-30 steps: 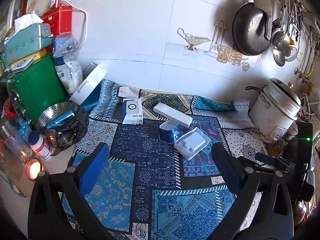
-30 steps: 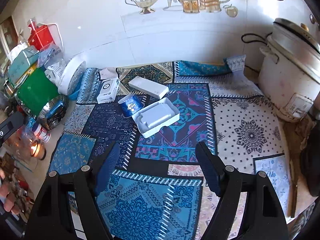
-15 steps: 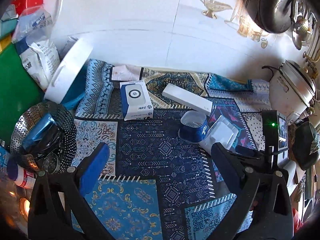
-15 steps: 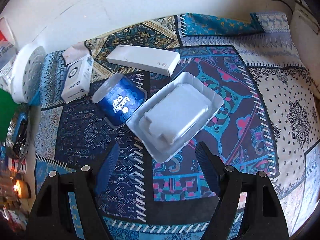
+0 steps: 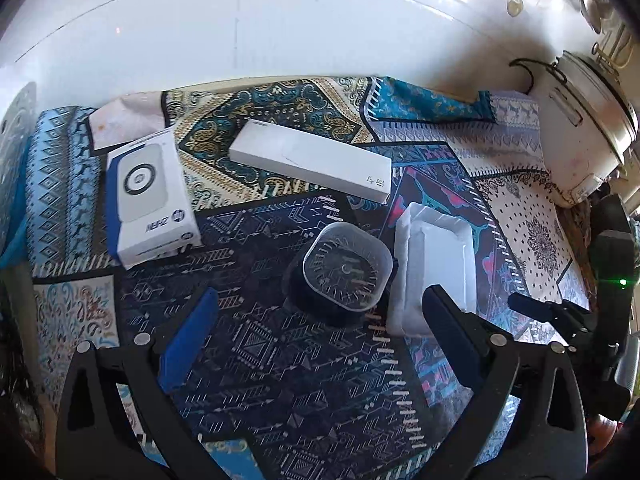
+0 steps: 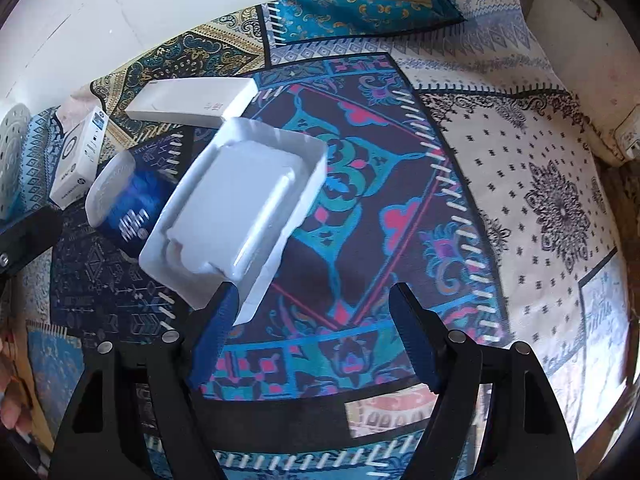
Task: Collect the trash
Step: 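Grasp the clear tub with the left tool while the right tool grasps the white tray, then lift the clear tub with the left tool while the right tool lifts the white tray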
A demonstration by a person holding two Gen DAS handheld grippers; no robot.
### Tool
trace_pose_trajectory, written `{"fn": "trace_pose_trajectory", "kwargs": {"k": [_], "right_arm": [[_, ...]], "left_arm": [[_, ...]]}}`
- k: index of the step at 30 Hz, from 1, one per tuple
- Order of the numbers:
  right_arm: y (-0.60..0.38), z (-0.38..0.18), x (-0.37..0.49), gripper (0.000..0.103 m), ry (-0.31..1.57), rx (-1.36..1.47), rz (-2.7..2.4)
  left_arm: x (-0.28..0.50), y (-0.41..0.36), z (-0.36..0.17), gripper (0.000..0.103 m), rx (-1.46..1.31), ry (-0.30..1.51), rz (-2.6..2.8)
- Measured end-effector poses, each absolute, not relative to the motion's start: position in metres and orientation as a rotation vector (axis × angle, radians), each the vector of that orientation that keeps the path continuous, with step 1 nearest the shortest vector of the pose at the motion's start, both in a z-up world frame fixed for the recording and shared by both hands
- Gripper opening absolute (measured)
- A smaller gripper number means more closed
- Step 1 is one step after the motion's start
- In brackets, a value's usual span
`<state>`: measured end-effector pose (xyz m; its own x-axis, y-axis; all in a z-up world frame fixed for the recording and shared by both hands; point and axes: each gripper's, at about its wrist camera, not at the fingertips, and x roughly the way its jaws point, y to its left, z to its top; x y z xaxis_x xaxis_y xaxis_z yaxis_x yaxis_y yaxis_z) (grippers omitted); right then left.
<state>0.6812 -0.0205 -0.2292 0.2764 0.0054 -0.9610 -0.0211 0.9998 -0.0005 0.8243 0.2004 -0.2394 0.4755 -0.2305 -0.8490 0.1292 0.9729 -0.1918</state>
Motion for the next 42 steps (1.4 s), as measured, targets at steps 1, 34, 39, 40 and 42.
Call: {"fn": "trace_pose_trajectory", "kwargs": {"k": [1, 34, 39, 40, 42], "right_arm": [[-0.024, -0.229, 0.681, 0.073, 1.289, -0.027, 0.011], [-0.065, -0.201, 0.652, 0.003, 1.212, 0.125, 0.222], [-0.09, -0.192, 0.627, 0.003, 1.22, 0.1, 0.337], [-0.093, -0.19, 0.624, 0.003, 1.218, 0.089, 0.351], [-0.096, -0.186, 0.621, 0.005, 1.211, 0.051, 0.381]], "left_arm": [[0.829, 0.196, -0.242, 0.102, -0.103, 1.057, -0.234], [0.769, 0.152, -0.224, 0.067, -0.011, 1.023, -0.097], [0.719, 0.134, -0.208, 0.067, -0.068, 0.998, 0.01], [0.709, 0.131, -0.205, 0.067, -0.085, 0.992, 0.034], [0.688, 0.127, -0.201, 0.067, -0.117, 0.979, 0.08]]}}
